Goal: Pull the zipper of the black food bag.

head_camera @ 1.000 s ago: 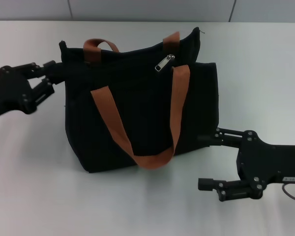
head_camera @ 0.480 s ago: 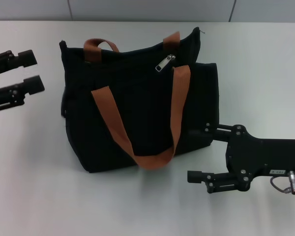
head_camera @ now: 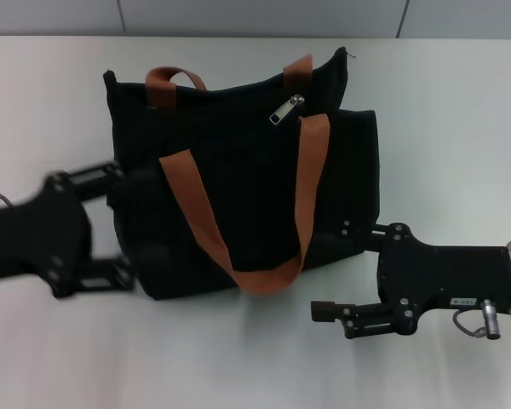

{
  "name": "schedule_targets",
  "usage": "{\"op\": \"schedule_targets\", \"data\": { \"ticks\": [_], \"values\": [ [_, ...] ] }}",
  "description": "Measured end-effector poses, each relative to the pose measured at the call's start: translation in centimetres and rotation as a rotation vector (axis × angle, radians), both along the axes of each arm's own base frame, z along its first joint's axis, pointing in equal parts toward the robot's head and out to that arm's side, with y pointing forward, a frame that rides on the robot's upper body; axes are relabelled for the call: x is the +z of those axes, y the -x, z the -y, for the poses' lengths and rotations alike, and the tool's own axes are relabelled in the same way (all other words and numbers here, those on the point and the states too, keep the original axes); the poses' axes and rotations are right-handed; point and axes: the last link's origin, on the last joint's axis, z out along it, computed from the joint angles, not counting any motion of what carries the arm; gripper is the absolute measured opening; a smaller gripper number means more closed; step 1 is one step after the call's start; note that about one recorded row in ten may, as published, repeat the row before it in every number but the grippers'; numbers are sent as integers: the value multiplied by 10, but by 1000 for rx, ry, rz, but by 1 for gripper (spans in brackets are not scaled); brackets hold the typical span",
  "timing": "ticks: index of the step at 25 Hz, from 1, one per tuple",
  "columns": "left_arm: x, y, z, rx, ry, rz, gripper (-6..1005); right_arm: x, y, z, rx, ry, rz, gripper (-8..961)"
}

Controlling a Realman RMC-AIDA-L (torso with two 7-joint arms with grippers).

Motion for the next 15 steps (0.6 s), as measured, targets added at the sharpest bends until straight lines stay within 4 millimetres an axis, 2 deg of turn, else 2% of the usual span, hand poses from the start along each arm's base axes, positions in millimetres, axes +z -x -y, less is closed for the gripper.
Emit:
{"op": "schedule_targets", "data": {
  "ticks": [3, 8, 12, 15],
  "values": [
    [-16, -2, 11, -53, -37, 15, 832, -3, 1, -2, -8, -1, 6, 839],
    [-31, -1, 19, -67, -40, 8, 829, -9, 1, -2, -13, 18, 21, 839],
    [-51, 11, 22, 9, -7, -44, 829, -16, 1, 2, -4, 41, 33, 839],
    [-60, 19, 21, 44, 5, -92, 829, -20, -1, 7, -2, 36, 27, 839]
  ]
}}
